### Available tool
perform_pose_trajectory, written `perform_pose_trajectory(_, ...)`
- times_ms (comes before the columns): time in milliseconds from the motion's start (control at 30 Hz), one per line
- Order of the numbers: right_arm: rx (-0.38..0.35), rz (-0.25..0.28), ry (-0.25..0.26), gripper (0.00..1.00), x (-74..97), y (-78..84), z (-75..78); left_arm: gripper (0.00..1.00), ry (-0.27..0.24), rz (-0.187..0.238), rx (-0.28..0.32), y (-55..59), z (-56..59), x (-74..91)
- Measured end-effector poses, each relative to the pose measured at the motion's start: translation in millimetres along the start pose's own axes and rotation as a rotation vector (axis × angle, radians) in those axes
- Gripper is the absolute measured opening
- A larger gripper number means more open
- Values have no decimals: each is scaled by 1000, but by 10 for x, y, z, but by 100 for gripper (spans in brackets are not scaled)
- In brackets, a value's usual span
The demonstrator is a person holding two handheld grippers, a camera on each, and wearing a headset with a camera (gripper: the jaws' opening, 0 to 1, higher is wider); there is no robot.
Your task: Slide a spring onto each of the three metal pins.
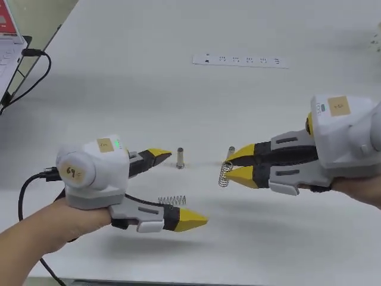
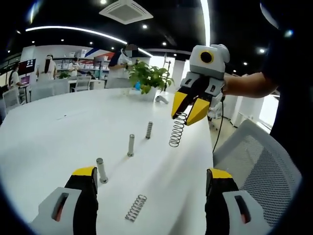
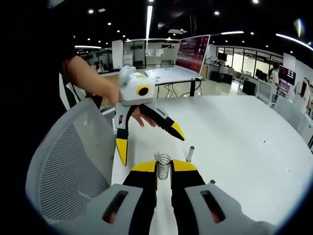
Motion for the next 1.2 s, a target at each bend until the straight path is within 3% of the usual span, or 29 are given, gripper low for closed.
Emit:
perform_pose_trajectory(100, 3, 2, 3, 7, -2, -7, 5, 98, -32, -2, 3, 36, -51, 55)
perform_pose_trajectory(567, -5, 4, 31, 7, 30, 23, 67, 98, -87, -18, 14, 151, -134, 239)
perform_pose_trajectory(700, -21, 14, 62, 7, 80, 47, 148, 98, -109, -14, 7, 182, -159, 278)
perform_pose_trajectory(1200, -26, 15, 128, 7, 195, 104, 287, 98, -121, -5, 17, 180, -214, 316)
Point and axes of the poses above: the centre of the closed fingertips' face, and the gripper's own axes: x roughly backward along the fingers, z roughly to its right, y roughly out of its underside, the point moved 6 cm from there along x, roughly backward along the fingers, and after that the axes turned 12 degrees about -x, right-handed, at the moved point
